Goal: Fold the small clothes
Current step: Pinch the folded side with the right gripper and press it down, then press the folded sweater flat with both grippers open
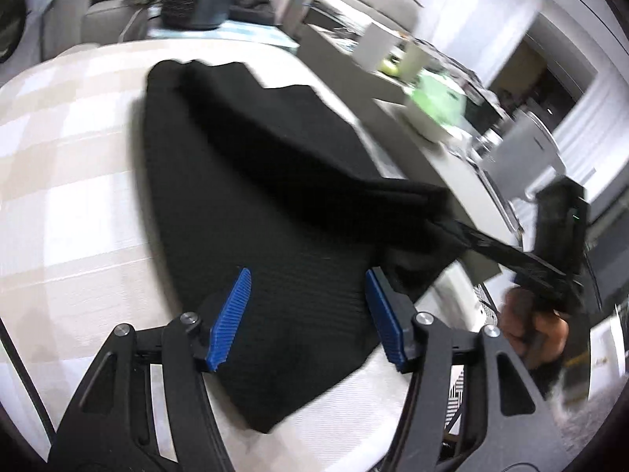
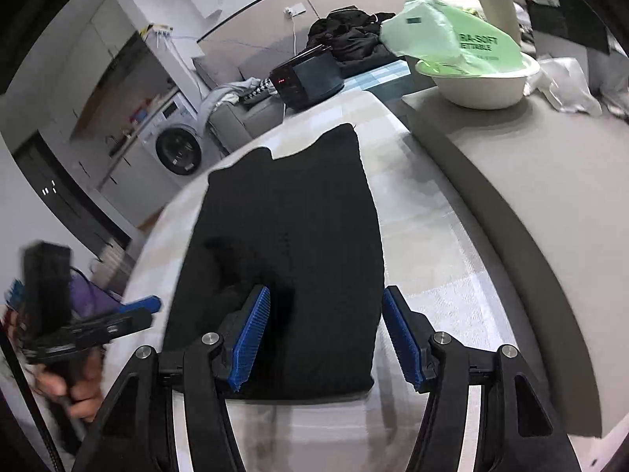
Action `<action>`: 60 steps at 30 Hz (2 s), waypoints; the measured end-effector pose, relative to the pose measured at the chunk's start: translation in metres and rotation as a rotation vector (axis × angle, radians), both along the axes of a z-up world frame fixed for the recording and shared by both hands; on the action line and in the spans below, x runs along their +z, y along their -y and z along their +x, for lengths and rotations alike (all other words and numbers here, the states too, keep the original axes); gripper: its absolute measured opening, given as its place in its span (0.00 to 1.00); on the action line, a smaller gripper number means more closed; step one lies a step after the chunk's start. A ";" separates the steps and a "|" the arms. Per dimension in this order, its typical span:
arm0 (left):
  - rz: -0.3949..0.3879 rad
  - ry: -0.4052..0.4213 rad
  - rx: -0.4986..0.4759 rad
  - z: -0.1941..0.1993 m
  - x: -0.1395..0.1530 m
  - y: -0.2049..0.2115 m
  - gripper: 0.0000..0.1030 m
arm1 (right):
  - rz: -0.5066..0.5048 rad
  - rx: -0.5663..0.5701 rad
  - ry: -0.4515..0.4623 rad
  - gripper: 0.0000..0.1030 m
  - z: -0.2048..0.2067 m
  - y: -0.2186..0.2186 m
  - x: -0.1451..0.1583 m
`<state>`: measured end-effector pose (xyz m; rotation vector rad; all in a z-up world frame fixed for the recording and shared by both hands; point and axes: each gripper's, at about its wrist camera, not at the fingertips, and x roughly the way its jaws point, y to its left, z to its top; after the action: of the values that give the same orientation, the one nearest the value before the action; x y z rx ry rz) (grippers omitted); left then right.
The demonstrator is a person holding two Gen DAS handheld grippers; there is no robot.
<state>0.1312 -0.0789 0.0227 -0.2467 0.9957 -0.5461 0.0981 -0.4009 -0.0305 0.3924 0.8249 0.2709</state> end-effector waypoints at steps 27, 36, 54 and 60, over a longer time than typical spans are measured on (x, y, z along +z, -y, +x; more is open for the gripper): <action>0.129 0.009 0.003 0.023 -0.041 0.015 0.55 | -0.254 0.089 0.004 0.63 0.023 -0.059 0.040; 0.096 -0.007 0.134 0.034 -0.042 -0.034 0.55 | -0.520 0.320 0.063 0.63 0.098 -0.192 0.014; 0.054 -0.053 0.170 0.058 -0.058 -0.071 0.55 | -0.275 -0.148 -0.104 0.40 0.172 -0.030 0.031; 0.052 -0.052 0.144 0.062 -0.057 -0.059 0.55 | -0.276 0.023 -0.099 0.45 0.132 -0.052 0.030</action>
<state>0.1932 -0.0201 -0.0344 -0.2857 1.0325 -0.3837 0.2296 -0.3491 -0.0001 0.1382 0.9500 0.1562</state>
